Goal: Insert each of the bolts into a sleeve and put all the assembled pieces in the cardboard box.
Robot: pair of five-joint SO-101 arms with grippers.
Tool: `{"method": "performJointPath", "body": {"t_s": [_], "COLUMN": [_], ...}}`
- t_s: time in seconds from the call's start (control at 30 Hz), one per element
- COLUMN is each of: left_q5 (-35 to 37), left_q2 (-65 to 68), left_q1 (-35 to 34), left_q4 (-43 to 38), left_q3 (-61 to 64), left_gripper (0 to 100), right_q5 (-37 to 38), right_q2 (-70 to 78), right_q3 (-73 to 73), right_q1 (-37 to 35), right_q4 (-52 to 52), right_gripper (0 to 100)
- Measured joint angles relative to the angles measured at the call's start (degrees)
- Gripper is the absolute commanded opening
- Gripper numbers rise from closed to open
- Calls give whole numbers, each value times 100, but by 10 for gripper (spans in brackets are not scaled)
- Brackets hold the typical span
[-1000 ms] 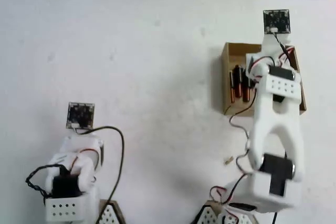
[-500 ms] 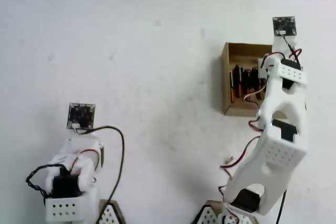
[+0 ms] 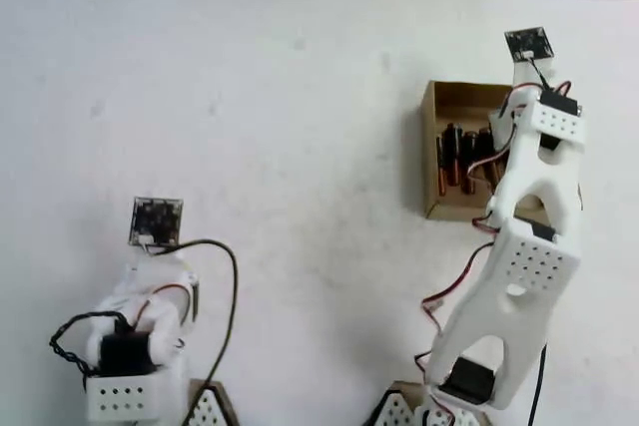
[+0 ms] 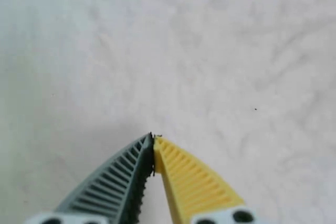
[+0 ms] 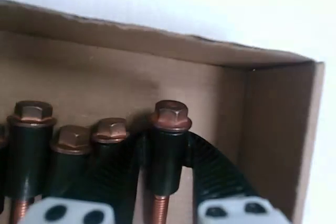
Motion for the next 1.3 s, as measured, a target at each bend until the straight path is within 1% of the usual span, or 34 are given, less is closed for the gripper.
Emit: {"method": "performJointPath", "body": {"t_s": [0.07, 0.13, 0.27, 0.5, 0.7, 0.8, 1.13, 1.3], "left_q5": [0, 0, 0, 0, 0, 0, 0, 0], "left_q2": [0, 0, 0, -35, -35, -35, -35, -35], "left_q1": [0, 0, 0, 0, 0, 0, 0, 0], "left_q4": [0, 0, 0, 0, 0, 0, 123, 123], "left_q3": [0, 0, 0, 0, 0, 0, 0, 0], "left_gripper": [24, 24, 24, 24, 24, 23, 20, 20], "right_q5": [0, 0, 35, 44, 44, 44, 44, 44], "right_q2": [35, 70, 79, 79, -62, -554, -2470, -3402], "right_q3": [-123, -246, -387, -396, -492, -554, -598, -598], "right_q1": [0, 0, -26, -44, -53, -193, -1029, -1415], "right_q4": [211, 431, 668, 686, 985, 1398, 2673, 3147], "right_gripper": [122, 139, 115, 102, 24, 20, 18, 18]}}
